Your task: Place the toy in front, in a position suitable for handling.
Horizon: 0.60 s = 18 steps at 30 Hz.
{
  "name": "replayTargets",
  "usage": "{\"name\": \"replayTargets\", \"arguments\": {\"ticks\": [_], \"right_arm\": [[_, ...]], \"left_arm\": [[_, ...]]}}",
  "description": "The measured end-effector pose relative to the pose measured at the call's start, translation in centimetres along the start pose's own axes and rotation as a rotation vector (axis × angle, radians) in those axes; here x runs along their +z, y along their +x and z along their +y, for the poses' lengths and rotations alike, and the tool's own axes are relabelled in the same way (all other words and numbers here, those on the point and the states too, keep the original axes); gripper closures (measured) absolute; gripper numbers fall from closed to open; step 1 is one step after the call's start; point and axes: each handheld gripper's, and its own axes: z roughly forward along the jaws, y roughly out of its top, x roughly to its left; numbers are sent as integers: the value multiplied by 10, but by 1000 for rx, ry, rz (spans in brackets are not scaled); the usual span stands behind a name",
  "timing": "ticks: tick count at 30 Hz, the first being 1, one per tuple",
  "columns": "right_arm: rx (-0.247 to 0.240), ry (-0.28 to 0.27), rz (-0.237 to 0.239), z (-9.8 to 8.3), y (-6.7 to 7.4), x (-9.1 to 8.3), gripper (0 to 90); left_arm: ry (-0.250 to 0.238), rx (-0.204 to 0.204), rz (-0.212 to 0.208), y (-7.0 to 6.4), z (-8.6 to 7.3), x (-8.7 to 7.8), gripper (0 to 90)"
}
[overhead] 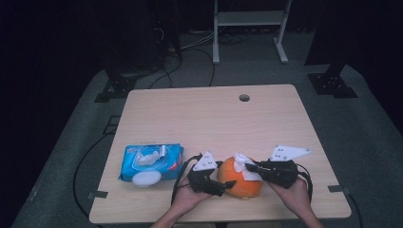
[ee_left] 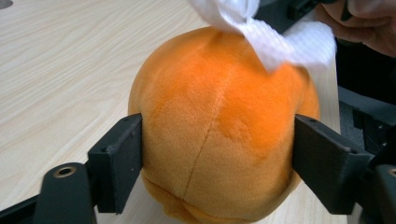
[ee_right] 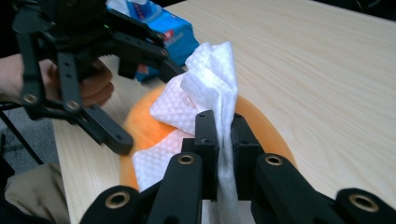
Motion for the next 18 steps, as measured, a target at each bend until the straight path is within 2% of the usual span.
{"name": "replayTargets", "arguments": {"ticks": [2, 4, 7, 9, 10, 13, 15, 17, 18], "right_arm": [[9, 2, 2, -3, -1, 0, 837], [-3, 0, 19, -2, 3, 2, 837], [-60, 10, 19, 2, 15, 8, 832], [-70, 13, 17, 2, 16, 9, 833], [-54, 13, 22, 2, 13, 8, 833], [-13, 19, -2, -4, 0, 5, 834], [32, 20, 15, -8, -7, 5, 833], [20, 24, 1, -7, -6, 5, 833], [14, 21, 10, -6, -5, 6, 833]], "left_arm": [[-4, 7, 17, -1, 4, 0, 116], [6, 9, 8, -2, 5, 2, 75], [22, 11, 0, -4, 1, 4, 84], [32, 30, 2, -2, 0, 0, 182], [41, 15, -2, 0, -1, -1, 204], [48, -28, -11, 6, -4, -4, 202], [32, -37, -15, 6, -3, -6, 161], [16, -21, 12, 5, 2, -6, 94], [13, -26, 6, 4, 3, -5, 67]]}}
